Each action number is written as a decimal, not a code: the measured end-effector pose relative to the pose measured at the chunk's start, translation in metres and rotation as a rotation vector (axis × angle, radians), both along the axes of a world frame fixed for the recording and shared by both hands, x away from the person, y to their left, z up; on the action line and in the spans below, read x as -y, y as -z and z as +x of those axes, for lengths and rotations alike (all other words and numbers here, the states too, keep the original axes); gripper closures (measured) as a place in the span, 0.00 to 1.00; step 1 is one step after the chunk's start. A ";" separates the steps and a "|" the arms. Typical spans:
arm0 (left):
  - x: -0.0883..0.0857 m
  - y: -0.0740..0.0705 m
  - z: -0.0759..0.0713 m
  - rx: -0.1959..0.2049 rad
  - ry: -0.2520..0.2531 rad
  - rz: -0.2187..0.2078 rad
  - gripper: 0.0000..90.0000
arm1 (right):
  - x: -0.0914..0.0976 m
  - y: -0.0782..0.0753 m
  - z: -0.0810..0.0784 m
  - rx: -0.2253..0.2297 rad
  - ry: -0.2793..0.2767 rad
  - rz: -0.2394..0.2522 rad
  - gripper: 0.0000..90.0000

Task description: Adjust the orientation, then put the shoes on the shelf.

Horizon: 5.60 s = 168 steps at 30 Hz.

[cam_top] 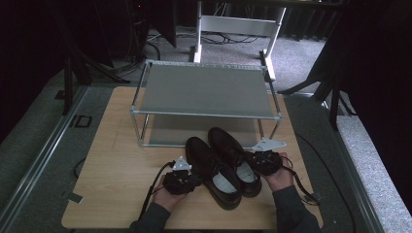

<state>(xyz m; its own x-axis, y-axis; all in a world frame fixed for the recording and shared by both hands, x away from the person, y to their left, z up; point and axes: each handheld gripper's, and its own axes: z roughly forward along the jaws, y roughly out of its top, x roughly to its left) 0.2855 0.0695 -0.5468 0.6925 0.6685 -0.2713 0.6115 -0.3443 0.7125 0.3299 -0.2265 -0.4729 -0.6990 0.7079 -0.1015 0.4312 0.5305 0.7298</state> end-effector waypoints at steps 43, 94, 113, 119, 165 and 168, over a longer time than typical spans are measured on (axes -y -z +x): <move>-0.022 -0.006 -0.018 0.060 -0.039 -0.023 0.69 | 0.007 -0.014 -0.044 -0.154 0.028 0.041 0.50; -0.020 -0.001 -0.020 0.058 -0.041 0.001 0.68 | -0.006 0.004 -0.025 -0.375 0.086 -0.024 0.83; -0.018 0.000 -0.020 0.061 -0.039 0.007 0.68 | -0.011 0.002 -0.015 -0.429 0.073 -0.077 0.86; -0.019 0.000 -0.019 0.059 -0.043 0.003 0.68 | -0.009 0.004 -0.020 -0.382 0.100 -0.044 0.89; -0.004 -0.016 -0.002 0.105 -0.050 -0.020 0.67 | -0.025 -0.016 0.032 -0.244 0.260 0.101 0.90; 0.002 -0.018 0.003 0.112 -0.046 -0.013 0.67 | -0.029 -0.015 0.037 -0.244 0.269 0.108 0.90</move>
